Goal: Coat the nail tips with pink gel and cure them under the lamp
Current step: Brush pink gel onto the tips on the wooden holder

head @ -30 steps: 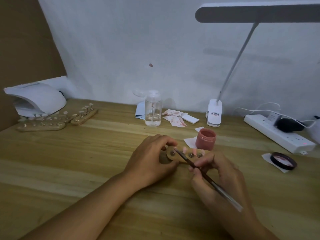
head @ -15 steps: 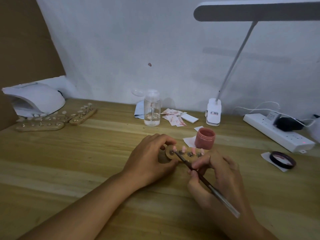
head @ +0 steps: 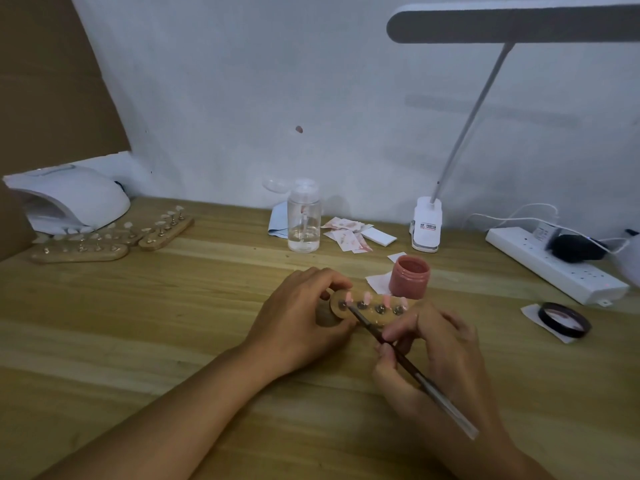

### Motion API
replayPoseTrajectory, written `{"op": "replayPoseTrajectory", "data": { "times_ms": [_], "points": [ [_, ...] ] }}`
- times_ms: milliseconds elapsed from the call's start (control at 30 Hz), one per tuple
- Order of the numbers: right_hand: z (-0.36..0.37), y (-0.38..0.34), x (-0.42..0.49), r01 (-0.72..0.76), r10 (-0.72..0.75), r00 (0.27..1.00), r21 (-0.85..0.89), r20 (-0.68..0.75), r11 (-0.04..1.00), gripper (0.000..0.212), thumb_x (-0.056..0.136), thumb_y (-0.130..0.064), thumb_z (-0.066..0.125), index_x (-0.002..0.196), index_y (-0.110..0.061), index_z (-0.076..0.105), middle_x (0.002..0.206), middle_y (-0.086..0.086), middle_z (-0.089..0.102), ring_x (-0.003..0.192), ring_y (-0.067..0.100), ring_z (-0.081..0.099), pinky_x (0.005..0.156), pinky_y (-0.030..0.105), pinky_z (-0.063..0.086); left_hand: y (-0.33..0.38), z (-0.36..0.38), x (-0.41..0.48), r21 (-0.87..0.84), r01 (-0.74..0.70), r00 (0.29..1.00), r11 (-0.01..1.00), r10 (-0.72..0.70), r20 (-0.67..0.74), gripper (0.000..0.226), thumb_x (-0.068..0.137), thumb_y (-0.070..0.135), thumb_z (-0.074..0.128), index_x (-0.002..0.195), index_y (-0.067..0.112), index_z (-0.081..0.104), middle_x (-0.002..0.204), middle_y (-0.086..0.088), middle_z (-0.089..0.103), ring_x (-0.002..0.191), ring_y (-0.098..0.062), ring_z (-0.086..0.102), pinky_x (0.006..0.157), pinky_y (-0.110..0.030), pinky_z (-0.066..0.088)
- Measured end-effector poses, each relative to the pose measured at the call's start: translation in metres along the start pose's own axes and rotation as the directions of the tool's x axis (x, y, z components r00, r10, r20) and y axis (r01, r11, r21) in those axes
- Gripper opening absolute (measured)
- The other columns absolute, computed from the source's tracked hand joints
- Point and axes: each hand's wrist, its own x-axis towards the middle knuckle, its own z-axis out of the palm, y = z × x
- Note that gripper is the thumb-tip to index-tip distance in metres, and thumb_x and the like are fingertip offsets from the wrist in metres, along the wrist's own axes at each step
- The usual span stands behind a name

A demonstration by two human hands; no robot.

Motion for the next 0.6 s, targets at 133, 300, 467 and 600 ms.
{"op": "replayPoseTrajectory", "data": {
  "times_ms": [133,300,467,600],
  "points": [
    [0.000,-0.001,-0.001,0.009,-0.009,1.000,-0.002,-0.023,1.000,0.012,0.066,-0.031,0.054,0.075,-0.024,0.058,0.066,-0.019,0.055,0.086,-0.011,0.051,0.089,0.034,0.038,0.000,0.000,0.000,0.002,0.001,1.000,1.000,-0.001,0.004,0.041,0.073,0.041,0.074,0.111,0.034,0.062,0.104,0.021,0.060,0.095,0.002,0.052,0.080,-0.021,0.045],
    [-0.001,-0.002,-0.002,0.028,-0.022,0.993,0.045,-0.113,0.999,0.011,0.069,-0.027,0.055,0.078,-0.021,0.058,0.073,-0.018,0.059,0.088,-0.010,0.053,0.086,0.046,0.047,-0.002,0.001,0.001,0.014,0.003,1.000,1.000,-0.003,0.017,0.044,0.073,0.041,0.075,0.115,0.034,0.062,0.106,0.021,0.059,0.097,0.001,0.052,0.083,-0.022,0.045],
    [-0.015,0.003,0.006,-0.117,0.183,0.949,0.254,-0.255,0.960,0.018,0.089,-0.029,0.055,0.102,-0.041,0.052,0.098,-0.030,0.066,0.085,-0.001,0.064,0.078,0.022,0.052,-0.005,0.001,0.001,-0.041,0.014,0.998,0.999,-0.011,0.056,0.046,0.076,0.036,0.079,0.119,0.037,0.064,0.109,0.020,0.056,0.102,0.002,0.052,0.089,-0.021,0.045],
    [-0.028,0.020,0.008,-0.205,0.256,0.932,0.210,-0.255,0.956,0.016,0.100,-0.025,0.045,0.099,-0.034,0.058,0.084,-0.013,0.072,0.073,0.010,0.067,0.071,0.038,0.054,-0.005,0.000,0.001,-0.080,0.016,0.997,0.997,-0.010,0.078,0.044,0.077,0.032,0.080,0.118,0.036,0.065,0.110,0.021,0.057,0.102,0.001,0.054,0.090,-0.024,0.047]
  ]
}}
